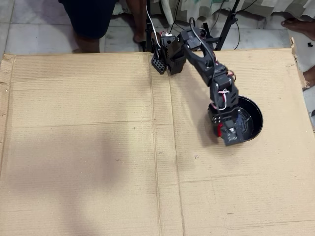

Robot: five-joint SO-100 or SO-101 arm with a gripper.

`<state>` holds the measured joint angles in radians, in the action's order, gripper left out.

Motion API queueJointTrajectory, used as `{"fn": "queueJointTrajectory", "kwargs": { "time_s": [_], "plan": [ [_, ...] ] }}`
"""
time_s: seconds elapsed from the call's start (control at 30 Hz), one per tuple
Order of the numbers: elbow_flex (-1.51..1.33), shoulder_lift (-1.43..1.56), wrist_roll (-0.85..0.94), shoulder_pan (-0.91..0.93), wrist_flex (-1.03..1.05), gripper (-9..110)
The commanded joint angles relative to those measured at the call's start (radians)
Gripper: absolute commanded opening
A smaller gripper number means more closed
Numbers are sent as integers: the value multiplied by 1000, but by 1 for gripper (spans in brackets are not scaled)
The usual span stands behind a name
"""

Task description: Grasp a lego block and put it in the bin.

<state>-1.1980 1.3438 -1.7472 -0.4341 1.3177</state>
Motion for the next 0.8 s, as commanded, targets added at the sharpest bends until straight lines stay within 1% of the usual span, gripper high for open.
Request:
{"fn": "queueJointTrajectory", "kwargs": {
  "time_s": [0.0,0.17,0.33,0.6,0.67,0.77],
  "plan": [
    [18,91,-9,-49,58,0],
    [11,129,-8,-143,84,0],
    [-69,164,-8,-222,71,0],
    [-124,206,-8,-272,71,0],
    [-124,215,-5,-272,71,3],
    [-124,218,0,-275,67,12]
  ]
}}
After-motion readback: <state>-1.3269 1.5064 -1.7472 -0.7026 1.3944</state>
